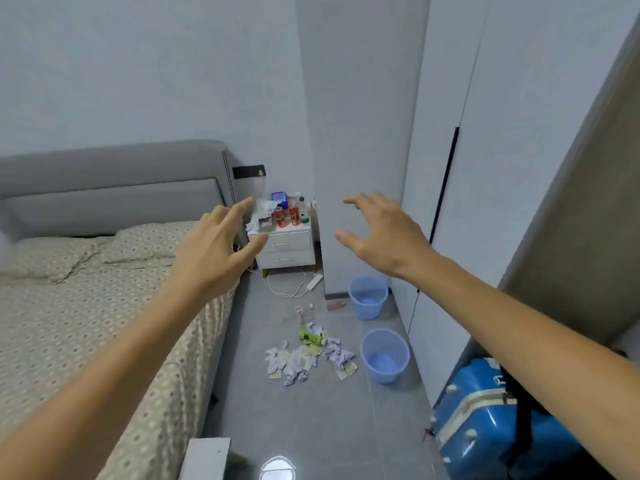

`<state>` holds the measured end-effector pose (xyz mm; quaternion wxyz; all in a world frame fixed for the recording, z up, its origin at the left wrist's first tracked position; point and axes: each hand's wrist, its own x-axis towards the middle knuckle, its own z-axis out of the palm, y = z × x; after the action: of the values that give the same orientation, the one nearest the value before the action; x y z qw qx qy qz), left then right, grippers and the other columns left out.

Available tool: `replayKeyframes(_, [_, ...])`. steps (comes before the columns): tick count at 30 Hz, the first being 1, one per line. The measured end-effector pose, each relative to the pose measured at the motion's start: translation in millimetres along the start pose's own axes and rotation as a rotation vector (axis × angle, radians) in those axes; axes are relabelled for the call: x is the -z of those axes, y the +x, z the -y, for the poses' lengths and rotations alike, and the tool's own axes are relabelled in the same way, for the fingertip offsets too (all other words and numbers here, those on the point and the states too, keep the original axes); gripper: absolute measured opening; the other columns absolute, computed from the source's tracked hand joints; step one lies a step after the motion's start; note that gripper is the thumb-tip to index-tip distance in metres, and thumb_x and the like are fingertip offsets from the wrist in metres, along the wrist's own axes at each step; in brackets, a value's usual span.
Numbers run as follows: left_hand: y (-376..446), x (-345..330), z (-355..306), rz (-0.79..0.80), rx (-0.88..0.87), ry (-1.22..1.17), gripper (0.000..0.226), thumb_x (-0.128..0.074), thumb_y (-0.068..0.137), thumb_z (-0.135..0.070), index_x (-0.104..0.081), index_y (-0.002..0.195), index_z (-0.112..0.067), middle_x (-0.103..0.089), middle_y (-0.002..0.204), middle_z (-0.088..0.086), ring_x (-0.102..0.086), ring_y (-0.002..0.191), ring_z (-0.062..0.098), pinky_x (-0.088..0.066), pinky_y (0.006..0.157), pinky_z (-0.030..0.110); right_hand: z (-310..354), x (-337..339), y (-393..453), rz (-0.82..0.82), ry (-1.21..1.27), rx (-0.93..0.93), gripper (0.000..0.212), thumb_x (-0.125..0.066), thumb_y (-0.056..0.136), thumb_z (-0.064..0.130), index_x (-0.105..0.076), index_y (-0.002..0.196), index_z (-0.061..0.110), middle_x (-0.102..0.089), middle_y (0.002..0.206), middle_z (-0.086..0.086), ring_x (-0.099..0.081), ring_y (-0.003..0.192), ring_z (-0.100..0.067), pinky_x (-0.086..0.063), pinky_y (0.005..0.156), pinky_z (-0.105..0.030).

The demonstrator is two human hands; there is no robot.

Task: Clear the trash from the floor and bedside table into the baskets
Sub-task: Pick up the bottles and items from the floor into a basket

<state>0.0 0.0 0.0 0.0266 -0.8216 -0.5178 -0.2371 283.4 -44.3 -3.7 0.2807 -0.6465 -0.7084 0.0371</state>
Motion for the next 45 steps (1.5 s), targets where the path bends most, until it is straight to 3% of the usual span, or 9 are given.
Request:
replayKeyframes(5, [-5, -14, 75, 0.034, 0.104, -0.018, 0.072, -0.038, 0.093, -0.067, -0.034, 0.155, -0.031, -0.058, 0.129, 0.006, -0.055, 0.120, 0.027, -0.047, 0.089, 0.043, 36, -64, 38, 0.082, -0.009, 0.015, 0.061, -0.055, 0.090, 0.060, -0.041, 0.143, 0.033, -0.052, 0.136, 0.001, -0.049, 0.125, -0.023, -0.048, 0.098, -0.042])
replayKeyframes(20, [90, -65, 268, 0.074, 0.151, -0.118, 0.071, -0.038, 0.093, -0.068, -0.033, 0.155, -0.034, -0.057, 0.132, 0.000, -0.052, 0.124, 0.023, -0.048, 0.092, 0.045, 111, -210, 203, 0.125, 0.011, 0.023, 0.055, -0.057, 0.091, 0.056, -0.044, 0.139, 0.033, -0.052, 0.134, 0.003, -0.048, 0.126, -0.022, -0.049, 0.096, -0.043])
replayKeyframes(25, [160, -103, 307, 0.081, 0.146, -0.119, 0.069, -0.039, 0.094, -0.068, -0.033, 0.155, -0.035, -0.058, 0.129, 0.000, -0.053, 0.123, 0.022, -0.049, 0.092, 0.045, 92, -250, 278, 0.099, 0.028, 0.019, 0.050, -0.060, 0.091, 0.052, -0.048, 0.135, 0.031, -0.053, 0.129, 0.007, -0.049, 0.121, -0.021, -0.045, 0.090, -0.038])
replayKeyframes(31, [277, -156, 357, 0.086, 0.127, -0.121, 0.068, -0.042, 0.094, -0.066, -0.035, 0.154, -0.034, -0.058, 0.126, 0.000, -0.054, 0.120, 0.022, -0.049, 0.093, 0.045, 45, -308, 403, 0.098, 0.056, 0.002, 0.048, -0.061, 0.088, 0.050, -0.051, 0.131, 0.031, -0.055, 0.124, 0.005, -0.051, 0.119, -0.021, -0.050, 0.092, -0.041])
replayKeyframes(36, [377, -179, 394, 0.088, 0.150, -0.119, 0.069, -0.041, 0.093, -0.067, -0.035, 0.153, -0.034, -0.059, 0.128, -0.002, -0.053, 0.119, 0.020, -0.049, 0.088, 0.044, 24, -340, 511, 0.082, 0.087, -0.012, 0.051, -0.061, 0.089, 0.050, -0.052, 0.136, 0.029, -0.056, 0.126, 0.004, -0.050, 0.120, -0.020, -0.037, 0.088, -0.028])
replayKeyframes(41, [468, -213, 423, 0.124, 0.091, -0.112, 0.067, -0.041, 0.094, -0.067, -0.036, 0.152, -0.034, -0.058, 0.128, -0.003, -0.053, 0.117, 0.021, -0.045, 0.085, 0.041, -1, -361, 589, 0.087, 0.064, -0.068, 0.056, -0.059, 0.089, 0.057, -0.048, 0.138, 0.033, -0.054, 0.128, 0.004, -0.050, 0.118, -0.022, -0.049, 0.092, -0.039])
replayKeyframes(45, [554, -261, 441, 0.182, -0.003, -0.151, 0.068, -0.040, 0.092, -0.068, -0.037, 0.151, -0.035, -0.058, 0.131, -0.005, -0.053, 0.120, 0.021, -0.045, 0.086, 0.043, -39, -369, 636, 0.018, 0.026, -0.168, 0.075, -0.057, 0.080, 0.075, -0.042, 0.142, 0.036, -0.051, 0.133, 0.005, -0.048, 0.122, -0.022, -0.049, 0.092, -0.041])
